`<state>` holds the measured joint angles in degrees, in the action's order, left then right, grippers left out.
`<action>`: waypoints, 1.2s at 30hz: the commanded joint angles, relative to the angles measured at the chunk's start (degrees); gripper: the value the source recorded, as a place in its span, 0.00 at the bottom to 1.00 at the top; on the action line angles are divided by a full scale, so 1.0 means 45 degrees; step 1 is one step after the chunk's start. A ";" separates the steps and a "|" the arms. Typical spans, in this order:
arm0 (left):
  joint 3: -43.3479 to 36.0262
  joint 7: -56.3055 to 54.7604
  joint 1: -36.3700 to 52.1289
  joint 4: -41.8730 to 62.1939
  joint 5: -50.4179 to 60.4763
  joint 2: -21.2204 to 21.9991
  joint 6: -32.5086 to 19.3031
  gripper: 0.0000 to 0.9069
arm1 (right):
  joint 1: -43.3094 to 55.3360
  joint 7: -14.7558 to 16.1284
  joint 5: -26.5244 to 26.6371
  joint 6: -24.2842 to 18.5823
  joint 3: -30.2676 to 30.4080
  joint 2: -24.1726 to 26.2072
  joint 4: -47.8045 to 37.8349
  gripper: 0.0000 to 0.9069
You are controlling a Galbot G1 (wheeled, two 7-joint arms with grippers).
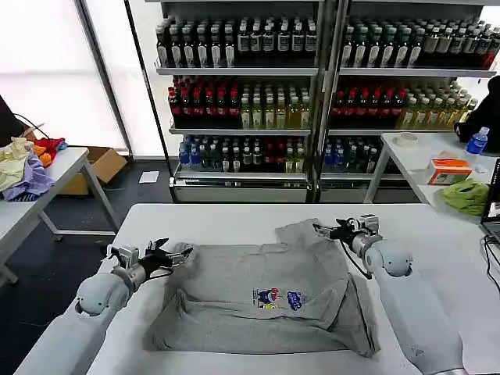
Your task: Fold and organize the clothes.
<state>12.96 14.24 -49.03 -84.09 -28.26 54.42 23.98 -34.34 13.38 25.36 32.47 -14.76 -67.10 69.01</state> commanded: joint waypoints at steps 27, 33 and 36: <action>-0.0659 0.0298 -0.0133 0.0197 -0.2070 -0.0089 0.0074 0.01 | 0.0238 -0.0135 0.1176 0.0143 0.0798 -0.0543 -0.0614 0.00; -0.0670 0.0402 0.0077 0.0278 -0.2263 -0.0082 -0.0021 0.00 | 0.0112 -0.0434 0.2048 0.0148 0.0708 -0.0534 -0.0238 0.00; -0.0692 0.0314 0.0262 0.0314 -0.2248 -0.0072 -0.0185 0.00 | 0.0023 -0.0668 0.2398 0.0156 0.0625 -0.0510 0.0093 0.00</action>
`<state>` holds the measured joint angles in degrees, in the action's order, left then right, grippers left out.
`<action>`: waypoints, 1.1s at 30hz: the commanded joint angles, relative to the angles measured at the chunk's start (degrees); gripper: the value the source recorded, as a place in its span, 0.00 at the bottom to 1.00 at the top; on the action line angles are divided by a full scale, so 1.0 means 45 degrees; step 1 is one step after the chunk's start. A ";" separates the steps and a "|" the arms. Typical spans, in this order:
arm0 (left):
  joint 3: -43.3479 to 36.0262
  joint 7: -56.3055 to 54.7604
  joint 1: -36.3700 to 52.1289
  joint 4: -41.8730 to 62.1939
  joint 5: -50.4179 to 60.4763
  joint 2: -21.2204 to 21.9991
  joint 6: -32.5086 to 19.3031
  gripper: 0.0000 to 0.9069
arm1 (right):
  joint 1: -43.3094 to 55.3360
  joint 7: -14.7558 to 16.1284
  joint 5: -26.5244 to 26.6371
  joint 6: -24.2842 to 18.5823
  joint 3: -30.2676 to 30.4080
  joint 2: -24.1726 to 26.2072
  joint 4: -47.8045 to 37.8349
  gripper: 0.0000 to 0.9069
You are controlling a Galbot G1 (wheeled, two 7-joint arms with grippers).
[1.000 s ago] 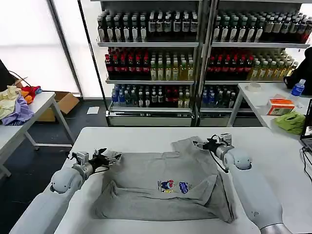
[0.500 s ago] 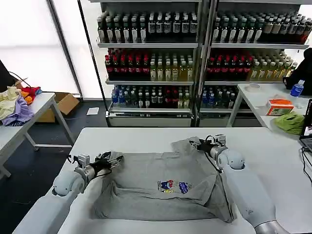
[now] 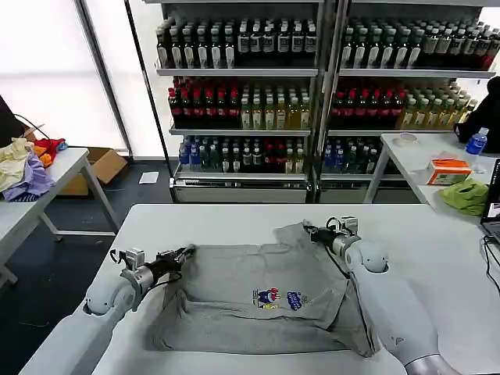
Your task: Fold and organize the clothes.
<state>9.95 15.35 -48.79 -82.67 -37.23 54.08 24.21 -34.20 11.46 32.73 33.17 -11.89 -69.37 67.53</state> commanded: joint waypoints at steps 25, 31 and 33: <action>0.3150 -0.1095 -0.4542 -0.6391 -0.0471 -0.0842 -0.0425 0.01 | -0.6064 -0.1618 0.4096 0.0015 -0.4578 0.2859 0.9021 0.00; 0.4252 -0.1333 -0.6203 -0.7423 -0.0114 -0.0980 -0.0077 0.01 | -0.8393 -0.2070 0.4542 0.0022 -0.5780 0.2901 1.1050 0.00; 0.4632 -0.1308 -0.6900 -0.7778 0.0097 -0.1046 0.0087 0.01 | -0.8840 -0.2167 0.4542 0.0027 -0.5970 0.2840 1.1399 0.00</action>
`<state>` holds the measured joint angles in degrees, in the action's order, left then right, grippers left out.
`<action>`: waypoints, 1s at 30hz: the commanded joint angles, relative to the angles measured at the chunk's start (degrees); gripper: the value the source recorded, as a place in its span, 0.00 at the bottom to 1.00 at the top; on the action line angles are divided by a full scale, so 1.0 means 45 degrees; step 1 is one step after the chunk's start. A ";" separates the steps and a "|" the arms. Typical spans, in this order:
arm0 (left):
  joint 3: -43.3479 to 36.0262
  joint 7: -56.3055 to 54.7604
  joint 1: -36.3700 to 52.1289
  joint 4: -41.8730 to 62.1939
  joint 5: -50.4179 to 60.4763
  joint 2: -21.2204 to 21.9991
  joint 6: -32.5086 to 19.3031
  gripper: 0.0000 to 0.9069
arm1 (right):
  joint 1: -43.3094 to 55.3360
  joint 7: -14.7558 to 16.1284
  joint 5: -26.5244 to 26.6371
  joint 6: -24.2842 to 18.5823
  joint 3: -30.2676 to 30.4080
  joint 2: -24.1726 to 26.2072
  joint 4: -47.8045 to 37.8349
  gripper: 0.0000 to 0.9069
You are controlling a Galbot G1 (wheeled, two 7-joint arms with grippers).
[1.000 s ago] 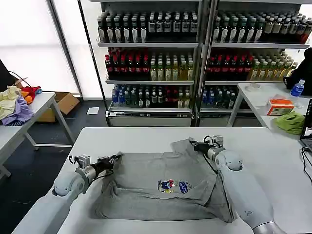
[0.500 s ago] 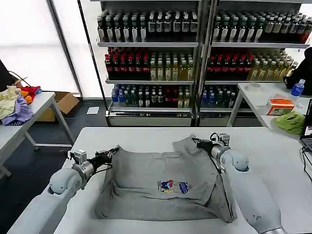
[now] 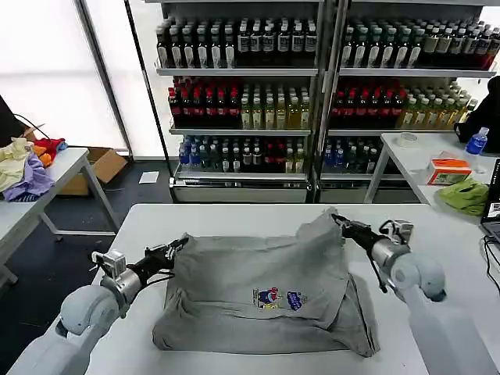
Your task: Fold and organize the clothes.
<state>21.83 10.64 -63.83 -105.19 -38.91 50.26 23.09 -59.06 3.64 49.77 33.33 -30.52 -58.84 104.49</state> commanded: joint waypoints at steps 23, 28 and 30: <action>0.3321 -0.0357 -0.8827 -0.4693 0.4293 0.0817 0.0709 1.00 | -0.7523 -0.0678 -0.2876 -0.0009 -0.2245 -0.1181 0.4207 1.00; 0.4140 -0.0827 -0.8132 -0.4717 0.4052 0.0953 0.0979 1.00 | -0.7266 -0.0162 -0.2797 -0.0053 -0.3362 -0.1410 0.4229 1.00; 0.4803 -0.0845 -0.7845 -0.4881 0.3709 0.0963 0.1210 1.00 | -0.6811 0.0060 -0.2679 -0.0193 -0.3774 -0.1480 0.4019 1.00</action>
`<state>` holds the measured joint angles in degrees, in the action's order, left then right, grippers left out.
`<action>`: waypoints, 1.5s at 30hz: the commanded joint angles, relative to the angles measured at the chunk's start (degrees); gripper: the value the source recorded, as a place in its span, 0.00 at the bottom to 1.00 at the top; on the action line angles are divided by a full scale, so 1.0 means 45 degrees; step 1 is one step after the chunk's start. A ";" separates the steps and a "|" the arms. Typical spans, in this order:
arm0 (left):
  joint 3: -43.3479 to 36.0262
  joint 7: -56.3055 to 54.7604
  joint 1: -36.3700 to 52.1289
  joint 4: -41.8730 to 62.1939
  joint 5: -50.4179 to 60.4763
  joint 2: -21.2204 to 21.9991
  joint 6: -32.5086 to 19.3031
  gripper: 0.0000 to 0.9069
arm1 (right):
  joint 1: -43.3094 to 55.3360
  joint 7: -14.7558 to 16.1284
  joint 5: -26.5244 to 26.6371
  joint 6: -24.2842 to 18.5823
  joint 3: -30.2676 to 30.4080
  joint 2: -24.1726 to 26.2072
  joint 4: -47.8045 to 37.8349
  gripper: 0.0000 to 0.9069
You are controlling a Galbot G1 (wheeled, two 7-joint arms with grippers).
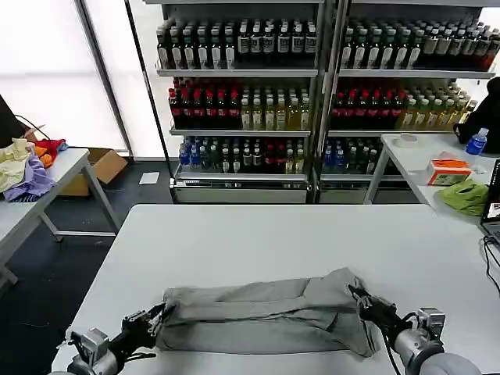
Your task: Fold and organize the clothes.
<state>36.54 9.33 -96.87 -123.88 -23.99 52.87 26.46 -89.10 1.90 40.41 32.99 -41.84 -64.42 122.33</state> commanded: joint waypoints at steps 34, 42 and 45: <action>-0.3572 -0.6357 0.0736 0.0973 0.2348 0.5273 -0.1047 0.11 | -0.0985 0.1951 -0.2953 -0.4899 -0.0870 -0.1528 -0.0437 1.00; -0.3253 -0.5925 0.0719 0.1216 0.2743 0.5713 -0.1171 0.01 | -0.0958 0.1942 -0.2805 -0.4892 -0.0892 -0.1422 -0.0455 1.00; -0.3261 -0.5858 0.0654 0.1374 0.2853 0.5783 -0.1245 0.01 | -0.0963 0.1941 -0.2789 -0.4890 -0.0910 -0.1409 -0.0420 1.00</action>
<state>23.22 -16.67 -94.05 -120.18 -13.35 76.71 21.45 -93.32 10.54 27.93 11.53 -45.92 -70.63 120.60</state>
